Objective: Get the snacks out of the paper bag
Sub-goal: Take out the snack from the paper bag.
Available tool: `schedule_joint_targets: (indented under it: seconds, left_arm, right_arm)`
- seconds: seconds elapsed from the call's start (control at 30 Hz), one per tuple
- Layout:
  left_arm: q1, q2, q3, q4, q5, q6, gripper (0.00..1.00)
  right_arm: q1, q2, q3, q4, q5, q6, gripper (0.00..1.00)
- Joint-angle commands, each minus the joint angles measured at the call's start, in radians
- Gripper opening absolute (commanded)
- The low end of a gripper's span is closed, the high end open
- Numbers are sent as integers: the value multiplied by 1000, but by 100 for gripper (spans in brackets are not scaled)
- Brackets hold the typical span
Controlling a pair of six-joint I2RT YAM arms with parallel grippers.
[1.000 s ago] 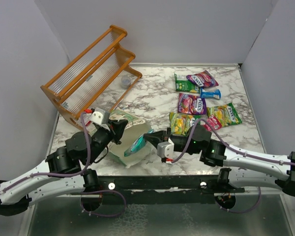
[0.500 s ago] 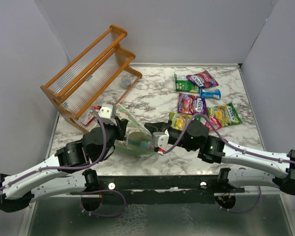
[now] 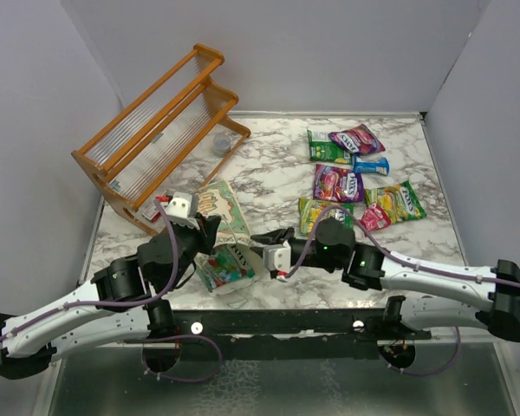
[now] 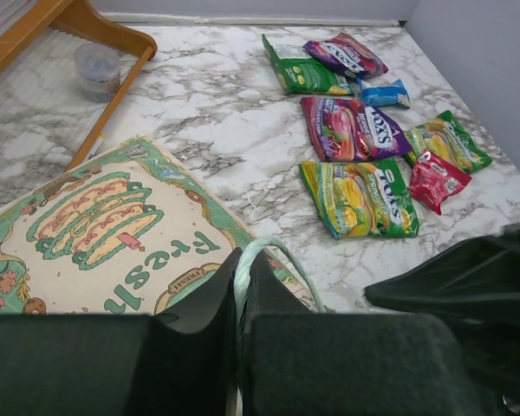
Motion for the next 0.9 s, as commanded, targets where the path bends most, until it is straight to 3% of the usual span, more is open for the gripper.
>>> schedule_joint_targets:
  seconds: [0.0,0.2,0.37,0.57,0.87]
  left_arm:
    - [5,-22,-12,72,69,44,0]
    - [5,-19,-5,70,77,51,0]
    - [4,-22,-3,64,92,48,0]
    - [5,-32,-1,64,100,40,0]
    - [5,-52,-13,72,109,34,0]
  right_arm:
    - [20,84,-96,140,-199,88,30]
    - [90,258,-193,336,-165,-35,43]
    - [111,436,-122,354,-72,-130,53]
    - [118,577,-53,390,22,-169,54]
    - [126,682,10,367,36,-173,56]
